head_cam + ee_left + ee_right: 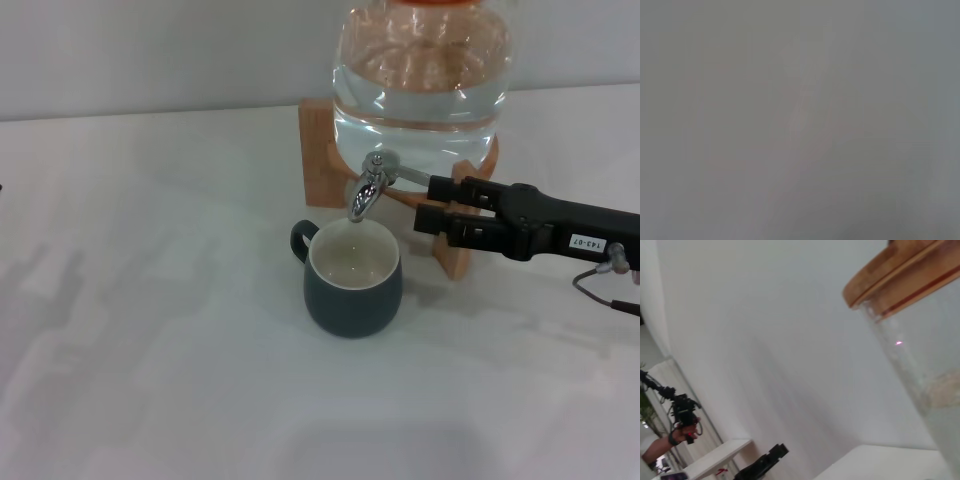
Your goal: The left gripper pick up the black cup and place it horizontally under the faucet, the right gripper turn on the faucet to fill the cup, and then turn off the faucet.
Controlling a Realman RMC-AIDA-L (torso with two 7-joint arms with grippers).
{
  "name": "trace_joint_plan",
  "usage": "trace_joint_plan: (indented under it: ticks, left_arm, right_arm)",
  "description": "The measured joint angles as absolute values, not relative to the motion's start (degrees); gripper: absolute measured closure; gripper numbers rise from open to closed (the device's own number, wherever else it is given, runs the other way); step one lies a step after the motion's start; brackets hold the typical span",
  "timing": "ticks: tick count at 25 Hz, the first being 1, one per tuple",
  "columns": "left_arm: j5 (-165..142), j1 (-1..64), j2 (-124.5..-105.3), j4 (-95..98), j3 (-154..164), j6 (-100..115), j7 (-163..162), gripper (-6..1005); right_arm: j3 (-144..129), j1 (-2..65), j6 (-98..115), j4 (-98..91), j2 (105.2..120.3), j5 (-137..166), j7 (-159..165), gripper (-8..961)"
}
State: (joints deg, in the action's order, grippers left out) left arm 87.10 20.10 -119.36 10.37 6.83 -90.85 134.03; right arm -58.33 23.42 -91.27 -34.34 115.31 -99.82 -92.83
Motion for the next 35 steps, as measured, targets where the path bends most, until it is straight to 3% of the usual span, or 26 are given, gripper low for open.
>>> trace_joint_plan:
  ticks: [23, 35]
  left_arm:
    - [87.1, 19.8, -119.26, 10.4, 6.5, -91.0, 134.0, 504]
    - [87.0, 19.7, -119.27, 10.4, 6.9, -91.4, 134.0, 503]
  right_arm:
    - [-64.2, 25.2, -88.3, -34.5, 115.86, -102.0, -92.9, 111]
    - [-61.1, 23.0, -88.9, -34.9, 114.5, -103.2, -93.1, 111]
